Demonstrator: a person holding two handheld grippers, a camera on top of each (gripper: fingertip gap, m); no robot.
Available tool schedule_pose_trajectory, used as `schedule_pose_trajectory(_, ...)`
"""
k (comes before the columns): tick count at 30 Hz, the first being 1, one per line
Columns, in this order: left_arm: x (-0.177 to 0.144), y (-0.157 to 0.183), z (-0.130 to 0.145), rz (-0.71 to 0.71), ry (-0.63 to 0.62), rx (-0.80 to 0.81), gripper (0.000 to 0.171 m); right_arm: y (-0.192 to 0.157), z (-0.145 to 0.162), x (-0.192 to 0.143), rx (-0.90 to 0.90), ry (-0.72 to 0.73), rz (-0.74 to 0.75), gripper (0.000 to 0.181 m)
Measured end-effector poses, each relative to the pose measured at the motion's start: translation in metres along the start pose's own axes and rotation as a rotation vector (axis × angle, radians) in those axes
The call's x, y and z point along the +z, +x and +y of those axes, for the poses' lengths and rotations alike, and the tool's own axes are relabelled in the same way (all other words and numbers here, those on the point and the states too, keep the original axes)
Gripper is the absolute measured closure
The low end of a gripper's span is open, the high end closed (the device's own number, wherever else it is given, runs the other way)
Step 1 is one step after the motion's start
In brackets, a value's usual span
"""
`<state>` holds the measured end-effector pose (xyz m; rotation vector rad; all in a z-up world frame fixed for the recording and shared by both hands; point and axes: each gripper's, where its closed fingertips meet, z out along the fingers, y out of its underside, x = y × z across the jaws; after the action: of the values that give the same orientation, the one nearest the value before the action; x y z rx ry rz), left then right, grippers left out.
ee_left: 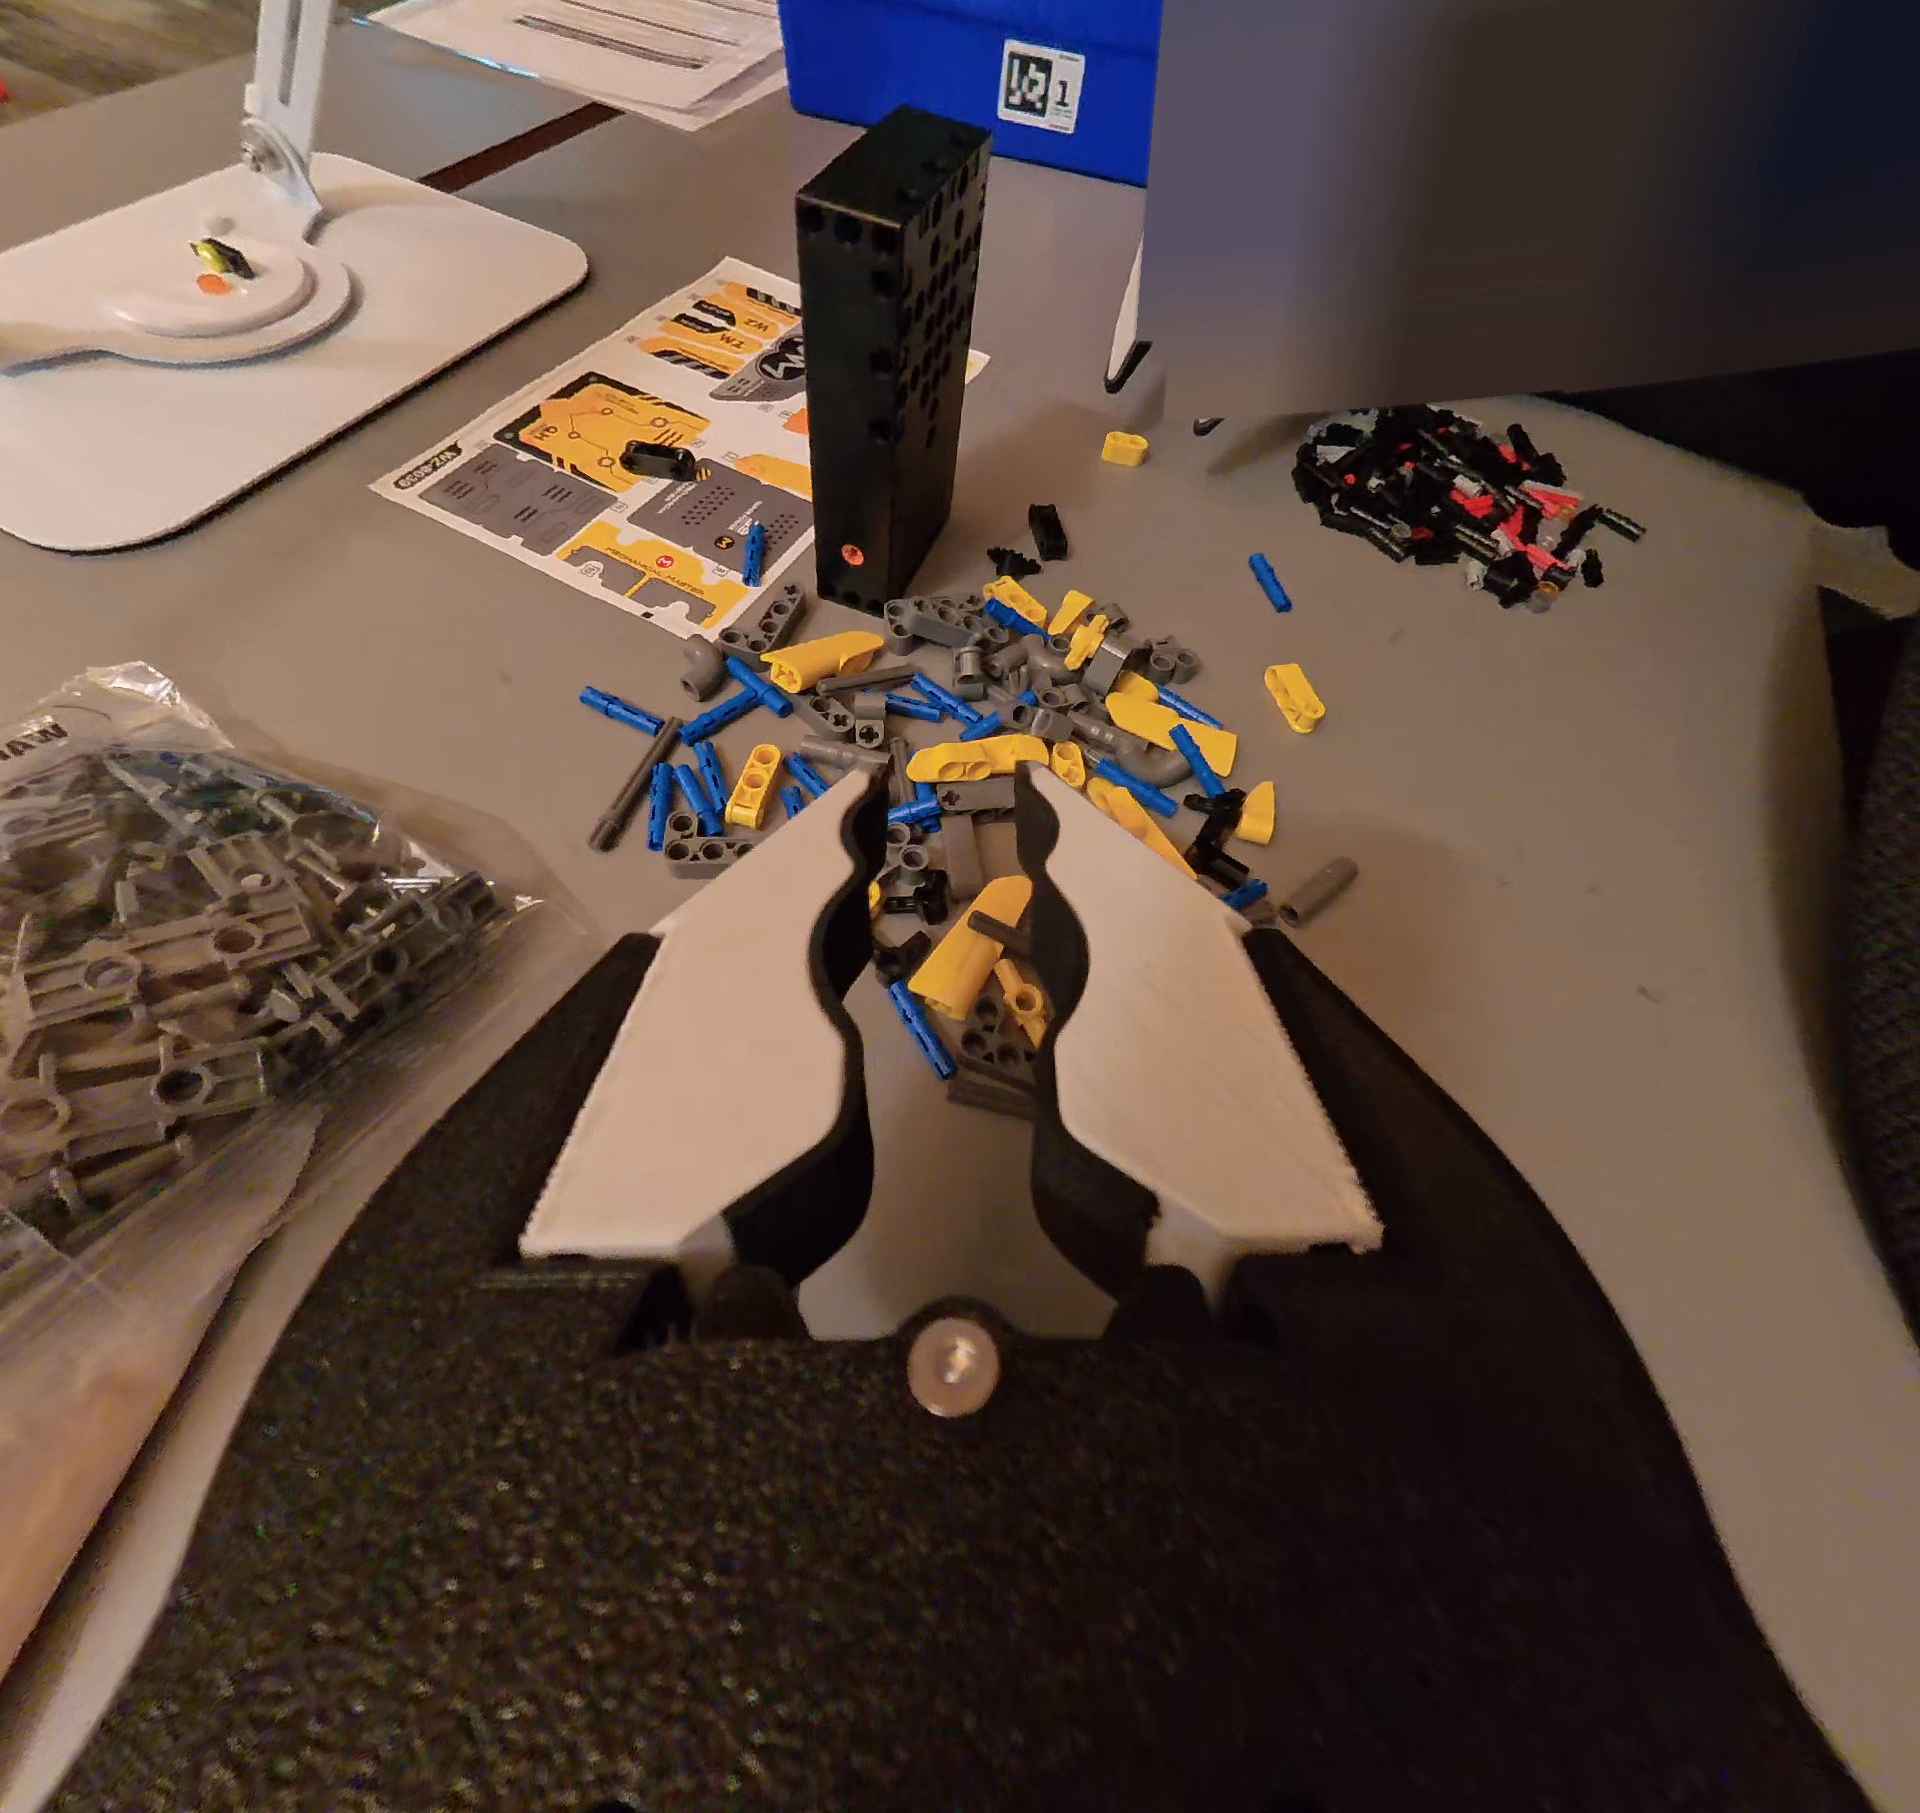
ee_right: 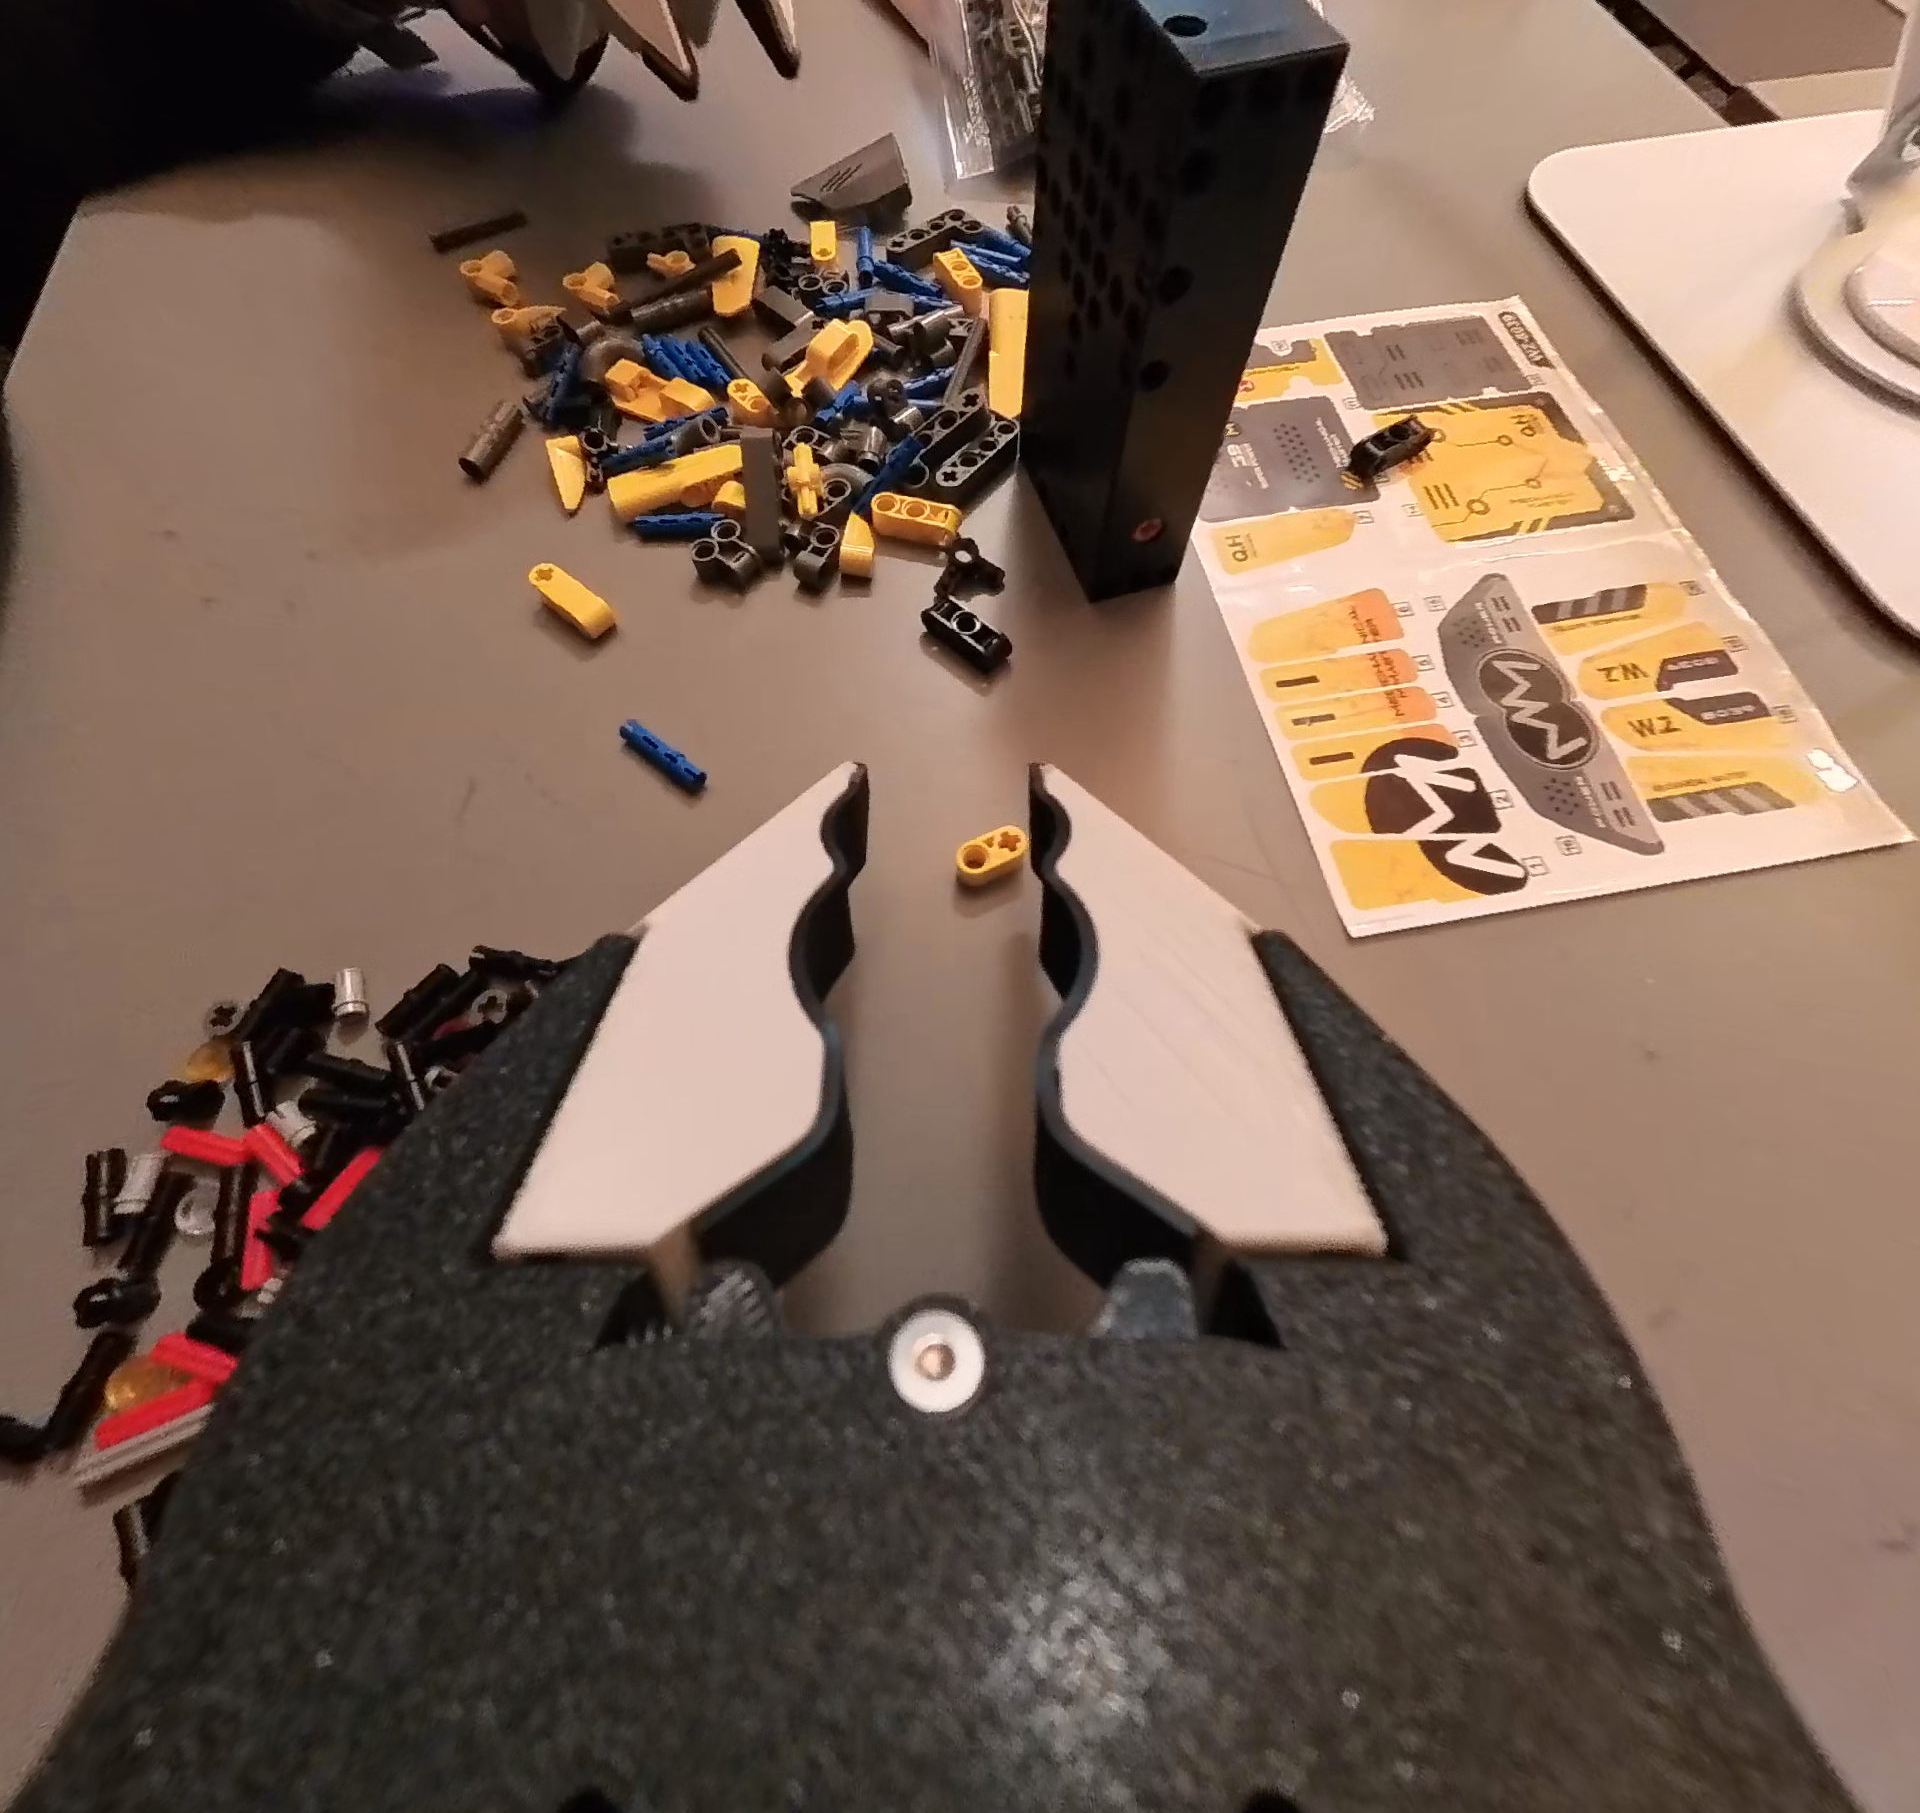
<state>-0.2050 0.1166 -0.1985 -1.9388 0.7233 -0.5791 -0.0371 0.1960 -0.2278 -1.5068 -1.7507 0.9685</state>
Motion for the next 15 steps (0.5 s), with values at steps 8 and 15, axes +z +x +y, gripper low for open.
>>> schedule_pose_trajectory(8,0.004,0.006,0.001,0.027,-0.002,0.007,0.164,0.001,-0.001,0.000,0.013,0.005,-0.004,0.146)
schedule_pose_trajectory(15,0.004,-0.003,-0.002,-0.047,0.012,0.019,0.151,0.002,0.002,0.002,0.002,-0.016,0.016,0.144)
